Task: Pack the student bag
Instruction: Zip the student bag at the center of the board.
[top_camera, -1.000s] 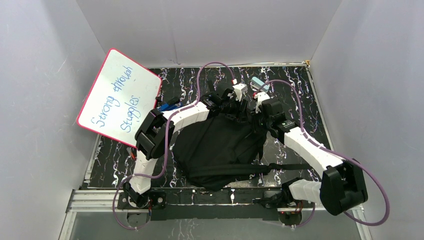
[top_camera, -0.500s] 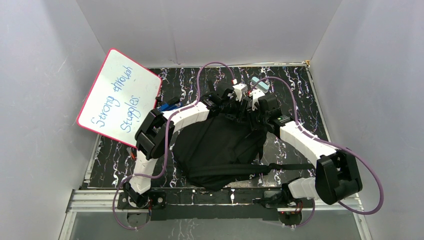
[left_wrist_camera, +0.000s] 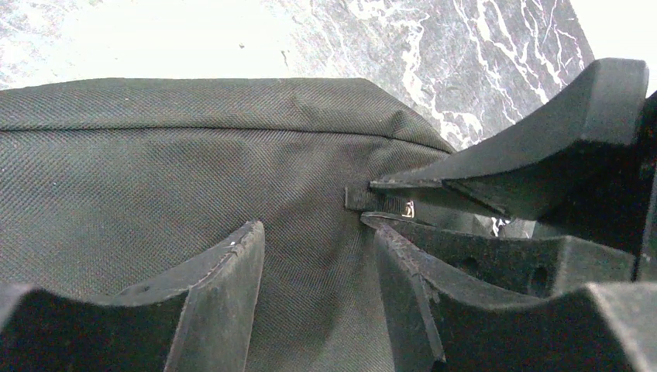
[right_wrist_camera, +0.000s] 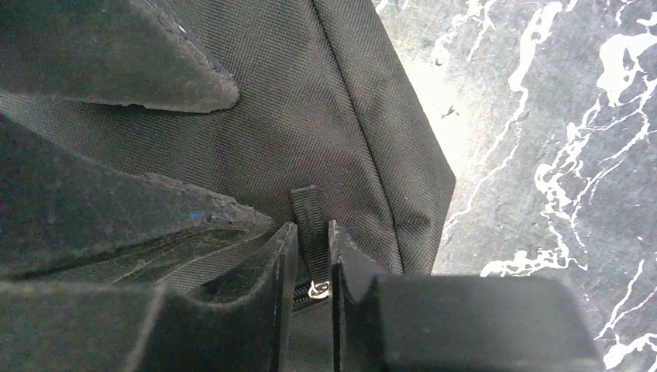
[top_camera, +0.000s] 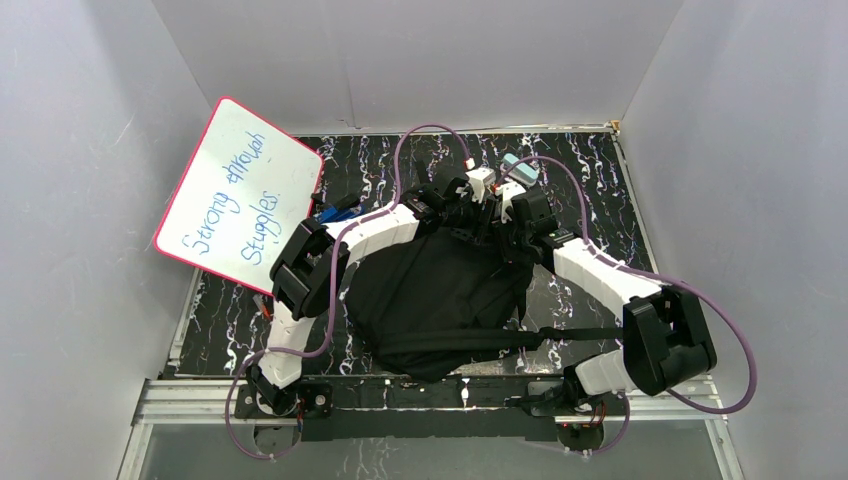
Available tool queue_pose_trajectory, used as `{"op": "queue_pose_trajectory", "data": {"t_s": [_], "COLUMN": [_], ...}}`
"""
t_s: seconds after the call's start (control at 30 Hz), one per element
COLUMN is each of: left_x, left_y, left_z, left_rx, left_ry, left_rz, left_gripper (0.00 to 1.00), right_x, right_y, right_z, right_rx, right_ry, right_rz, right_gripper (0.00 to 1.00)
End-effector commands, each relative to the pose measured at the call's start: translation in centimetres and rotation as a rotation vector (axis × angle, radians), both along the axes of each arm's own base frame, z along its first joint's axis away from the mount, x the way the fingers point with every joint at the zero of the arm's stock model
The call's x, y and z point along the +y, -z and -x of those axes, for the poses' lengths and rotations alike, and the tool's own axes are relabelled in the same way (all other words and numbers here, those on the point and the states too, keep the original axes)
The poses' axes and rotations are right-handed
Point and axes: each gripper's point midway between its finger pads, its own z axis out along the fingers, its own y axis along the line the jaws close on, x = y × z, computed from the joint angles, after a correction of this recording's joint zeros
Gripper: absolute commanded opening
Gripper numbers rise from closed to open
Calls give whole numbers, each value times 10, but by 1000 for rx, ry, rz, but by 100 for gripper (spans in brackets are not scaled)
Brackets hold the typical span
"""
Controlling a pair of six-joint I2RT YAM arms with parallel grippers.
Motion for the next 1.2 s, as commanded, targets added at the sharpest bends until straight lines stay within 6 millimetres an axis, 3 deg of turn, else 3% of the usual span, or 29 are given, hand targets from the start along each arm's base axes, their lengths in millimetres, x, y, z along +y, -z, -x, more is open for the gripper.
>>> {"op": "queue_pose_trajectory", "data": {"t_s": [0.0, 0.23, 0.4, 0.57, 0.9, 1.17], "left_x": [15, 17, 17, 16, 15, 15], "left_y": [17, 16, 17, 17, 20, 22], "left_z": [19, 18, 18, 18, 19, 19], "left_rx": [56, 49, 48, 50, 52, 59], "left_ry": [4, -1, -1, 2, 4, 5], "left_rz": [-88, -95, -95, -94, -96, -99], "left_gripper": [53, 53, 53, 53, 53, 53], "right_x": [2, -7, -11, -6, 9, 47], "right_y": [9, 5, -27, -61, -68, -69], "right_z": [2, -3, -5, 5, 37, 67], "right_rx": [40, 25, -68, -151, -85, 25], "right_ry": [30, 101, 124, 97, 6, -182], "right_rz": [-24, -31, -63, -147, -247, -410], "right_gripper": [25, 0, 0, 0, 0, 0]}}
